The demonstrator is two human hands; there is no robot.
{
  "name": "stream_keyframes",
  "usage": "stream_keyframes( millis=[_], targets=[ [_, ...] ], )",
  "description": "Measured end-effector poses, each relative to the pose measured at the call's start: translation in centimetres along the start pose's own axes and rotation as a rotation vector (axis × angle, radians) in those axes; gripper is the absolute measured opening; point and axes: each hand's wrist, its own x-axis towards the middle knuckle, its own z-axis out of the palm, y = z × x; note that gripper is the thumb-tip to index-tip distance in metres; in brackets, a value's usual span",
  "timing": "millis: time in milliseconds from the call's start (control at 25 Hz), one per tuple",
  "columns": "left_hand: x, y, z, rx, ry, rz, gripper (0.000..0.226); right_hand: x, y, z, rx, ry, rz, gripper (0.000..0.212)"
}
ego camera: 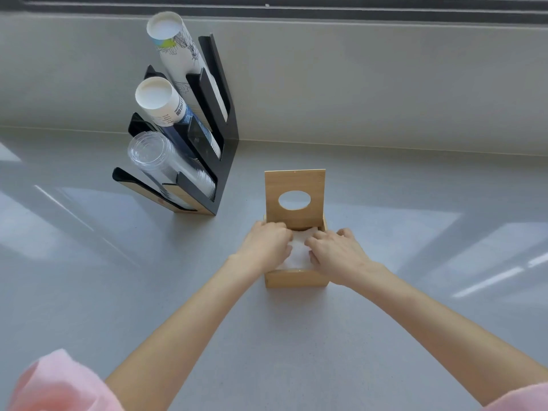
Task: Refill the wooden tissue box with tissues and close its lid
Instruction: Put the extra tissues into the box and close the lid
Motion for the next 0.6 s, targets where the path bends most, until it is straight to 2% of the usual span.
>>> stream_keyframes(
  millis=[160,400,520,600],
  targets=[
    [0.5,0.0,1.7,0.252,-0.272,0.045,0.039,1.6,-0.2,1.0,-0.124,-0.226,0.0,0.028],
    [1.1,-0.5,2.1,0.315,-0.428,0.033,0.046,3.0,0.1,1.3,-0.182,-0.346,-0.03,0.035],
    [1.2,-0.8,2.0,0.298,-0.403,0.053,0.045,2.7,0.0,1.6,-0.182,-0.333,-0.028,0.035],
    [0.9,-0.9,1.9,0.253,-0.327,0.078,0.042,2.1,-0.1,1.9,-0.117,-0.231,-0.032,0.035]
  ],
)
